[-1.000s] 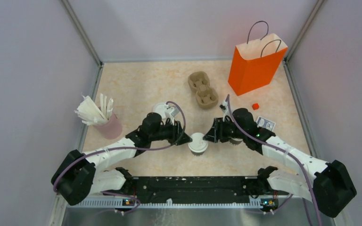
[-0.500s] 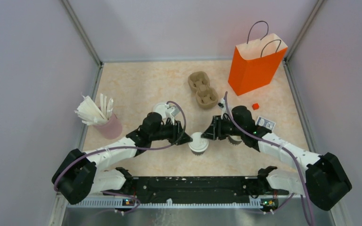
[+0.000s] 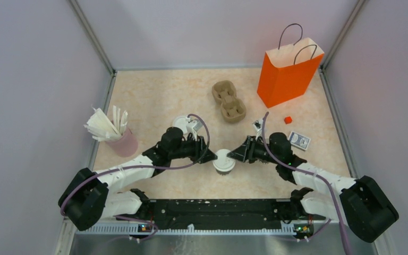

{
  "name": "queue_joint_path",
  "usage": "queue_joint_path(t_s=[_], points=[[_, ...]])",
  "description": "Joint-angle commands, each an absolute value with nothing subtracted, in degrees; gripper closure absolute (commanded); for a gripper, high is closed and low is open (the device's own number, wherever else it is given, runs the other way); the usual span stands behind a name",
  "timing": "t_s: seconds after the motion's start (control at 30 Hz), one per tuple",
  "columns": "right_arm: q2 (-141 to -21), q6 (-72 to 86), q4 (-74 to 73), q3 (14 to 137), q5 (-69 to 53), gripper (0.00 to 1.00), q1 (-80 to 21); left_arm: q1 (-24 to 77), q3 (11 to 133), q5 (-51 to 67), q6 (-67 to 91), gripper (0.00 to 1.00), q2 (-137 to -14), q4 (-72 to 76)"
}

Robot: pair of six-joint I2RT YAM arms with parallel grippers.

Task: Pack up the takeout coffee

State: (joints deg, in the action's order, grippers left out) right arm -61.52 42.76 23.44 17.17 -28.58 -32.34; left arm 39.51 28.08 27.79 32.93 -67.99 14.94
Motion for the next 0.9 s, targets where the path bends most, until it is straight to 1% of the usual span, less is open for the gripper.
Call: queue_joint_path(t_s=[0.0, 0.63, 0.77, 0.87], points=[[-63.3, 42.7, 18.3, 11.2, -24.8, 0.61, -31.6, 39.2, 25.5, 21.1, 30.3, 0.61, -69.8, 5.8], [-66.2, 46.4, 23.6, 4.2, -21.5, 0.61, -31.6, 39.6, 24.3, 19.2, 32.2, 0.62, -74.1, 5.4], [-65.9, 44.2, 25.6, 5.6, -24.1, 0.61, -31.6, 39.7, 24.4, 19.1, 32.6, 0.63, -73.1, 4.3], [-63.9, 41.5, 21.1, 11.2, -26.1, 0.56, -31.6, 39.8, 24.3, 19.4, 33.6, 0.62, -71.2, 3.2]])
